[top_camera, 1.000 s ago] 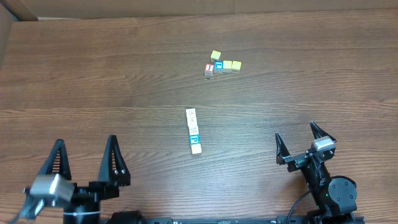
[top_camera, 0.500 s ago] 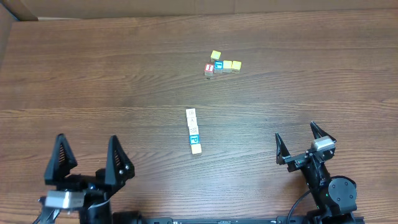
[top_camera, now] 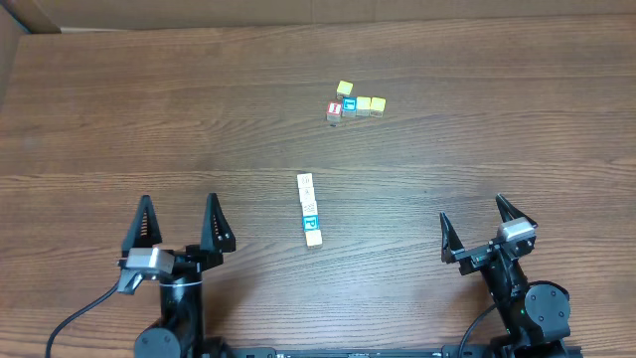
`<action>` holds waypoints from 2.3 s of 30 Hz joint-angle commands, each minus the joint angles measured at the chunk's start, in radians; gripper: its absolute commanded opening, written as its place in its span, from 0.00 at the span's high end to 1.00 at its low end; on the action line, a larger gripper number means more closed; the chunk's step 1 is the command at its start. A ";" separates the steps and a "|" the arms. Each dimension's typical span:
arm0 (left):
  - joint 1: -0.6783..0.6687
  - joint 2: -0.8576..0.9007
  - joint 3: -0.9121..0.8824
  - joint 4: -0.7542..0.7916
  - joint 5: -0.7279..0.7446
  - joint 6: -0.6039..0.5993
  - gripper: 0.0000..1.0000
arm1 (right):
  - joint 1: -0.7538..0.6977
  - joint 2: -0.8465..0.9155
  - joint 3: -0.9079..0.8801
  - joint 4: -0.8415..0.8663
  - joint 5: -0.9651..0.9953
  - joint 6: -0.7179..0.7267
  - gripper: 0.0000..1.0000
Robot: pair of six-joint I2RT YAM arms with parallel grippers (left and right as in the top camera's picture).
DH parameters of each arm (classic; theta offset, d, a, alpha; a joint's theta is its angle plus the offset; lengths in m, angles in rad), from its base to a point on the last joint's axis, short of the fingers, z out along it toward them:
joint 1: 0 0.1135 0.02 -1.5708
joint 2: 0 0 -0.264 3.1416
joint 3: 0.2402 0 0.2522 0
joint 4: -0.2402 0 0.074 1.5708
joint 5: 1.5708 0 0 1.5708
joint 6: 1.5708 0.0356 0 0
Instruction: Flip 5 blocks
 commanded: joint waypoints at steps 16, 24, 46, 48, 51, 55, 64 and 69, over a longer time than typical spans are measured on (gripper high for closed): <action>0.003 -0.012 -0.071 -0.321 0.002 0.019 0.00 | -0.004 -0.008 -0.010 0.003 0.005 -0.001 0.00; 0.003 -0.012 -0.071 -0.380 0.023 0.211 0.00 | -0.004 -0.008 -0.010 0.003 0.005 -0.001 0.00; 0.004 -0.011 -0.071 -0.380 0.018 0.226 0.00 | -0.004 -0.008 -0.010 0.003 0.005 -0.001 0.00; 0.004 -0.011 -0.071 -0.381 0.018 0.226 0.00 | -0.004 -0.008 -0.010 0.003 0.005 -0.001 0.00; 0.004 -0.011 -0.071 -0.381 0.018 0.225 0.00 | -0.004 -0.008 -0.010 0.003 0.005 -0.001 0.00; 0.004 -0.011 -0.071 -0.381 0.018 0.225 0.00 | -0.004 -0.008 -0.010 0.003 0.005 -0.001 0.00; 0.004 -0.011 -0.071 -0.381 0.018 0.226 0.00 | -0.004 -0.008 -0.010 0.004 0.005 -0.001 0.00; 0.004 -0.011 -0.071 -0.380 0.018 0.225 0.00 | -0.004 -0.008 -0.010 0.003 0.005 -0.001 0.00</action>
